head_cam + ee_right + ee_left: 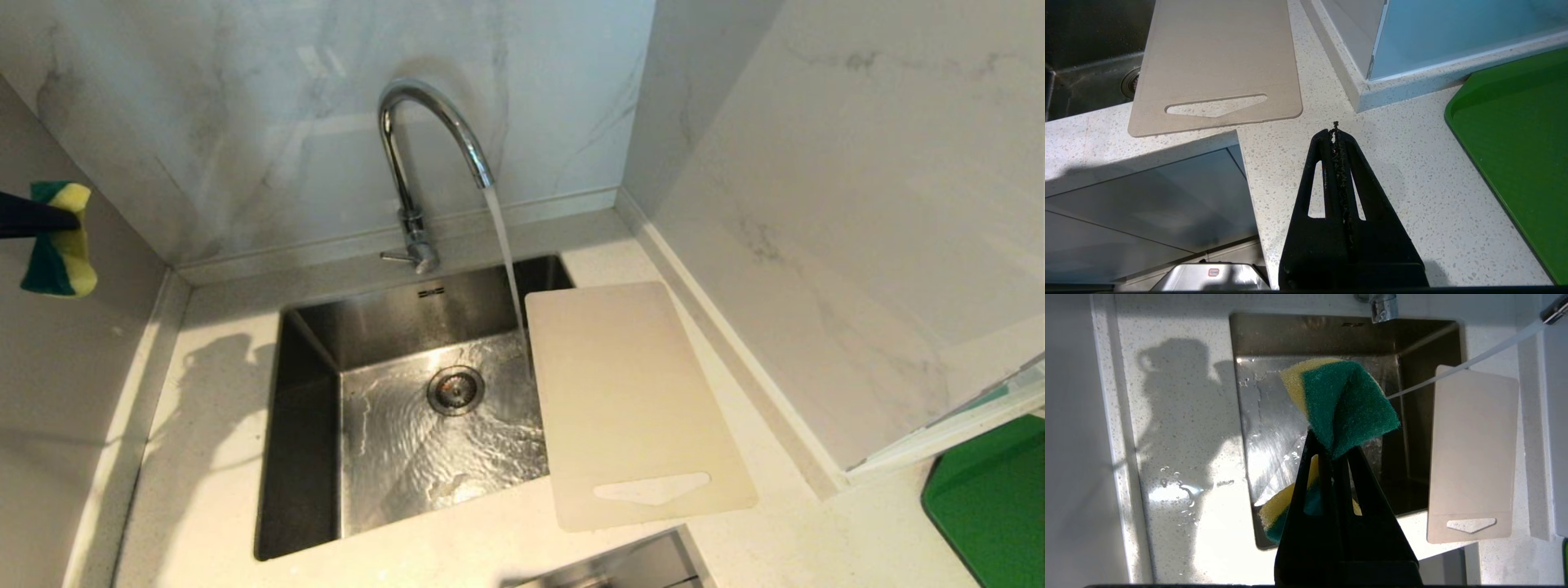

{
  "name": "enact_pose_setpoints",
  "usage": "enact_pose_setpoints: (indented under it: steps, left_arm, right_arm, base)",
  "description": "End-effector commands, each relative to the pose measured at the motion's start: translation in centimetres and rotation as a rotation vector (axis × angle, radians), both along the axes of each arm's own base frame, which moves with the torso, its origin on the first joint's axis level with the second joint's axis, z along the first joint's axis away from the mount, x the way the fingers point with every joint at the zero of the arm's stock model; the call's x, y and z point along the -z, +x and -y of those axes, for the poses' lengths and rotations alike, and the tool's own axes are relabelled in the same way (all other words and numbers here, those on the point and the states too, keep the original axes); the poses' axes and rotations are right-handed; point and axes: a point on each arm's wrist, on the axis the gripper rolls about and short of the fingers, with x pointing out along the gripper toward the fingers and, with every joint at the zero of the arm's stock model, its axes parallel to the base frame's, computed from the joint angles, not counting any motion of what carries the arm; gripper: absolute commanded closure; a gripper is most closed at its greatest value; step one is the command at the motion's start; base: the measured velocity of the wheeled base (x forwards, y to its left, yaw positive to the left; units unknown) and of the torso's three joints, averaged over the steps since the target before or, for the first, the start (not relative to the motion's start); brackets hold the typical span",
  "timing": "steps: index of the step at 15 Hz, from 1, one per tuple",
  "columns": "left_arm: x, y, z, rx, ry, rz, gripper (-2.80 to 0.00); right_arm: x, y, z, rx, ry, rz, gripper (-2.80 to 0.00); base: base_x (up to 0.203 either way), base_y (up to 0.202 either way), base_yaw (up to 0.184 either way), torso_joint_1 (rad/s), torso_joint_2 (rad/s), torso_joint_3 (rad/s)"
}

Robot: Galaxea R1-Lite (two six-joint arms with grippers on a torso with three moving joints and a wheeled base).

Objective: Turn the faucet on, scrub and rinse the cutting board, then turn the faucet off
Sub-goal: Pick up the cutting board

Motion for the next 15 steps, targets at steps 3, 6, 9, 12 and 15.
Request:
enact_pose_setpoints:
  steps: [3,6,9,12,15]
  left_arm:
    - [-1.3,-4.0,0.3,-0.002,0.008,0.085,0.0]
    - [-1.8,-9.6,0.9,0.001,0.022,0.172,0.0]
    - [0.3,-15.1,1.5,0.006,0.028,0.198,0.0]
    - [5.7,-19.9,1.9,0.006,0.026,0.176,0.0]
    - [11.1,-23.3,2.3,0.007,0.032,0.174,0.0]
  right_arm:
    - [0.0,0.0,0.0,0.0,-0.003,0.0,0.0]
    - [0.0,0.0,0.0,0.001,-0.003,-0.001,0.0]
    - [0.0,0.0,0.0,0.0,-0.003,0.0,0.0]
    - [0.0,0.0,0.0,0.0,-0.003,-0.001,0.0]
    - [0.0,0.0,0.0,0.0,-0.003,-0.002,0.0]
  base:
    - [0.0,0.0,0.0,0.0,0.0,0.0]
    - [0.0,0.0,0.0,0.0,0.0,0.0]
    - [0.0,0.0,0.0,0.0,0.0,0.0]
    - [0.0,0.0,0.0,0.0,0.0,0.0]
    - [0.0,0.0,0.0,0.0,0.0,0.0]
